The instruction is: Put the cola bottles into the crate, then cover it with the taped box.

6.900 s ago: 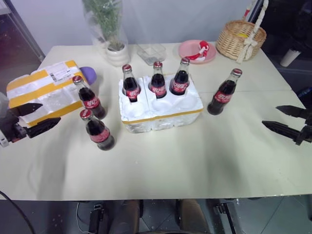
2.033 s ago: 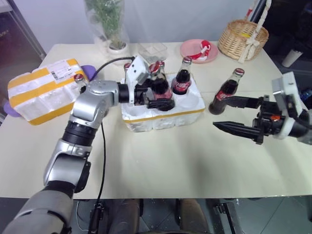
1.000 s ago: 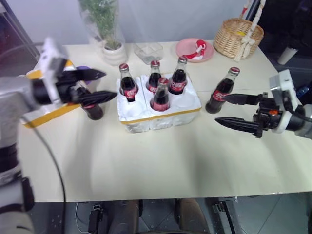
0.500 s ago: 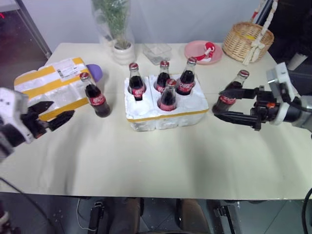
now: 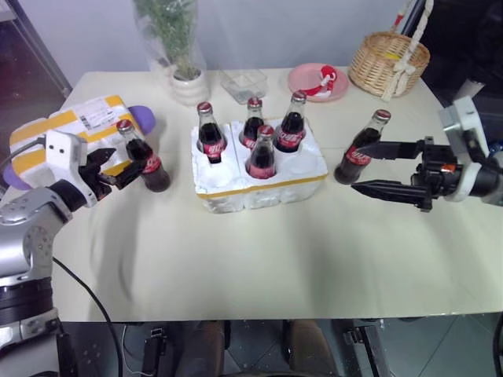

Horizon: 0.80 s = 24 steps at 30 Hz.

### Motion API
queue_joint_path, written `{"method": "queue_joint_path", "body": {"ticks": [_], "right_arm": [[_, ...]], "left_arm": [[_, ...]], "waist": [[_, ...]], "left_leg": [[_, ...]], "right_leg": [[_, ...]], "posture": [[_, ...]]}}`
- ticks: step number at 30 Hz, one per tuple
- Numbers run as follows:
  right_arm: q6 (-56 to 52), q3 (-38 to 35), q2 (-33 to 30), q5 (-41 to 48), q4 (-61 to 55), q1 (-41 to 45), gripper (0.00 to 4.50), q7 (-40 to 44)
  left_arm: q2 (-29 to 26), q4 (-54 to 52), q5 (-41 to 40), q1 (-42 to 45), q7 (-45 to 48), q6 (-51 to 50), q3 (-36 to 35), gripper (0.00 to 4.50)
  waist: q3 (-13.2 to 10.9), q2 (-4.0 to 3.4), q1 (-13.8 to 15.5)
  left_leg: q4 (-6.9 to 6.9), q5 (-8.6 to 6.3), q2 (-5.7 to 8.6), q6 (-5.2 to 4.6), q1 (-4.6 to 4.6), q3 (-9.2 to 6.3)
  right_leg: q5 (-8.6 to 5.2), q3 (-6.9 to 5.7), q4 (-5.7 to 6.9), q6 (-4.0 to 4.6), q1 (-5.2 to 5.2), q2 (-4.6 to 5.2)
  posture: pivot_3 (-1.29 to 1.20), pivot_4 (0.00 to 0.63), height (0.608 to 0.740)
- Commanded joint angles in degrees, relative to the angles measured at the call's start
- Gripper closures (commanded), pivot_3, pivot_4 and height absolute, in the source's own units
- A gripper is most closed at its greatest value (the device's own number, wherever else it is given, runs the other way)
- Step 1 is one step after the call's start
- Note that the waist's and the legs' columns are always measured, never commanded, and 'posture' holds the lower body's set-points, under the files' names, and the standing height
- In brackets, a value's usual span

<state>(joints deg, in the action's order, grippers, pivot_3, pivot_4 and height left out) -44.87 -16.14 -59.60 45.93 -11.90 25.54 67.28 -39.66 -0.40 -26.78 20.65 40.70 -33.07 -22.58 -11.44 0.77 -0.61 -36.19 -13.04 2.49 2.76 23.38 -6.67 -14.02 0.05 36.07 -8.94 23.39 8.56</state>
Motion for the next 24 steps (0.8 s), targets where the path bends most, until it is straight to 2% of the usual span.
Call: {"method": "queue_joint_path", "body": {"ticks": [1, 9, 14, 16, 19, 24], "right_arm": [[-0.3, -2.3, -0.3, 1.8, -2.6, 0.2, 0.00, -0.7], [-1.2, -3.3, -0.4, 3.1, -4.1, -0.3, 0.00, -2.3], [-1.8, -4.7, -0.8, 3.9, -5.2, -1.4, 0.00, -3.2], [-2.0, -5.2, -0.8, 3.9, -5.5, -1.8, 0.00, -3.9], [-2.0, -5.7, -0.7, 3.8, -5.9, -2.3, 0.00, -4.5], [-1.4, -5.7, 0.0, 3.4, -5.9, -2.8, 0.00, -5.6]], "left_arm": [[1.1, 3.2, 1.3, 3.6, 1.0, 3.4, 3.6, 0.05], [3.2, 17.9, 5.8, 12.3, 1.6, 9.9, 9.3, 0.05], [3.7, 22.7, 7.8, 16.0, 2.9, 12.2, 11.9, 0.05], [3.3, 23.5, 8.0, 16.7, 3.9, 12.4, 12.1, 0.59], [2.3, 23.9, 8.0, 17.3, 4.9, 12.3, 11.9, 1.84], [-0.8, 18.3, 3.7, 17.5, 9.4, 6.6, 10.0, 1.81]], "waist": [[0.0, 0.00, 0.2], [0.0, 0.02, -0.2], [0.0, 0.02, -0.1], [0.0, 0.02, -0.1], [0.0, 0.02, -0.1], [0.0, 0.04, -0.3]], "left_leg": [[-0.03, 0.00, 0.01, 0.00, 0.00, 0.00], [-0.01, 0.00, 0.03, 0.00, 0.00, 0.00], [-0.03, 0.00, 0.03, 0.00, 0.00, 0.00], [-0.03, 0.00, 0.04, 0.00, 0.00, -0.01], [-0.02, 0.00, 0.04, 0.00, 0.00, -0.01], [0.00, 0.00, 0.03, 0.00, 0.01, -0.01]], "right_leg": [[0.00, 0.00, 0.00, 0.00, -0.02, 0.01], [0.01, 0.00, 0.01, -0.01, 0.00, 0.01], [0.01, 0.00, 0.01, -0.01, -0.02, 0.02], [0.01, 0.00, 0.02, -0.02, -0.02, 0.01], [0.01, 0.00, 0.02, -0.01, -0.01, 0.01], [0.01, 0.00, 0.02, -0.02, 0.01, 0.01]], "posture": [[0.00, 0.150, 0.737], [0.00, 0.150, 0.737], [0.00, 0.150, 0.737], [0.00, 0.150, 0.737], [0.00, 0.150, 0.737], [0.00, 0.150, 0.737]]}}
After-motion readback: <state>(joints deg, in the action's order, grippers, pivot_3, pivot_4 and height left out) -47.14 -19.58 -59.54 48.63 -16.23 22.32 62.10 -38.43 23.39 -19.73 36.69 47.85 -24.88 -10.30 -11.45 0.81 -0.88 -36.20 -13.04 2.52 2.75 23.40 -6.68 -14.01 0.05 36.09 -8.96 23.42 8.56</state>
